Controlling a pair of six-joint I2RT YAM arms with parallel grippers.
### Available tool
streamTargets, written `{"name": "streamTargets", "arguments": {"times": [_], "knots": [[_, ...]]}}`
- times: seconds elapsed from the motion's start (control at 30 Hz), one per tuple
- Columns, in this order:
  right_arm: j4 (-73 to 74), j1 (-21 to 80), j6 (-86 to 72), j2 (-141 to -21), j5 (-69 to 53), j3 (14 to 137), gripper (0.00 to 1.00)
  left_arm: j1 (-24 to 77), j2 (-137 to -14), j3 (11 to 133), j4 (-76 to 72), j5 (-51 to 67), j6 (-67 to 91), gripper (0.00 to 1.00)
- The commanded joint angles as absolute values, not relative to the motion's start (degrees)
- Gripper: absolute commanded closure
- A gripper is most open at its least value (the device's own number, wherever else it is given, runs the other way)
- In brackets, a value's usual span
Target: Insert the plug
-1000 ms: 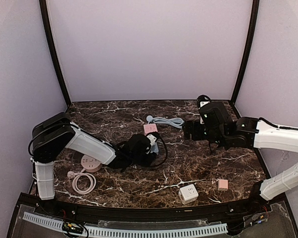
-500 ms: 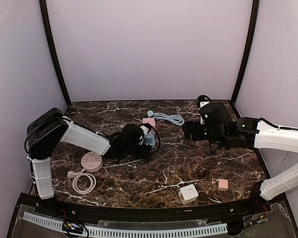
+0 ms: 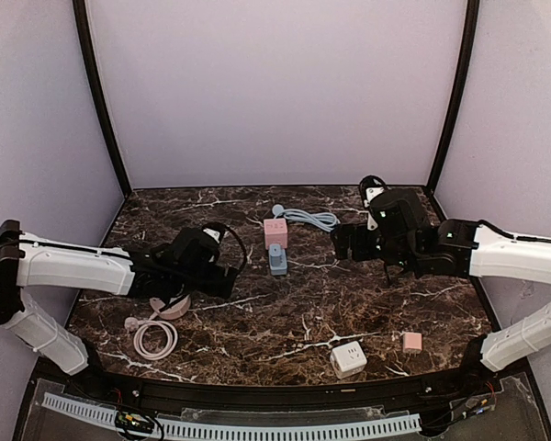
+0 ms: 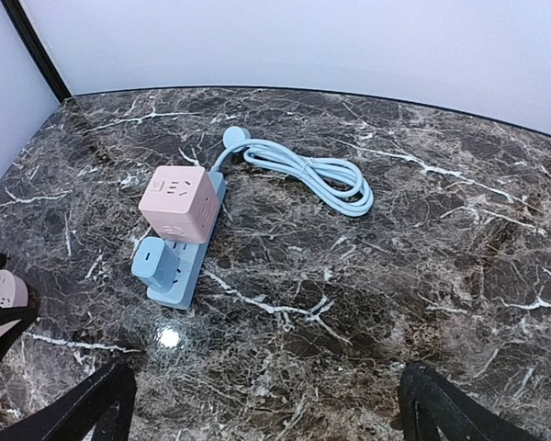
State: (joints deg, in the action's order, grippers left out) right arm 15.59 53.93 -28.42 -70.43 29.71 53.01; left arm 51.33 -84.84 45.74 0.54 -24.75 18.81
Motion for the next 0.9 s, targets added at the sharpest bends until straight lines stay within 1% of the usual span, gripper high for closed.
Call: {"name": "streamTargets", "arguments": {"times": [0.0, 0.23, 0.33, 0.63, 0.8, 0.87], "knots": [[12.1, 53.6, -27.8, -70.6, 27.2, 52.2, 0.01, 51.5, -77.2, 41.7, 16.0, -32.3, 28.3, 0.01], [11.4, 53.6, -28.7, -70.2, 25.3, 51.1, 0.01, 50.7, -70.7, 37.9, 30.7, -35.8, 41.4, 0.01], [11.4, 53.6, -29.0, -69.3, 25.0, 50.3, 0.01, 47.4, -69.8, 36.5, 33.1, -33.6, 45.1, 0.01], [11.8, 53.6, -29.3, -66.3, 25.7, 48.4, 0.01, 38.1, -66.2, 29.0, 24.7, -22.4, 45.6, 0.01], [12.2, 53.6, -29.3, -65.9, 26.1, 48.4, 0.01, 37.0, -66.2, 26.6, 15.0, -11.8, 42.3, 0.01], [12.4, 53.6, -29.4, -65.9, 26.2, 48.3, 0.02, 37.0, -66.7, 26.6, 13.6, -9.5, 41.8, 0.01]]}}
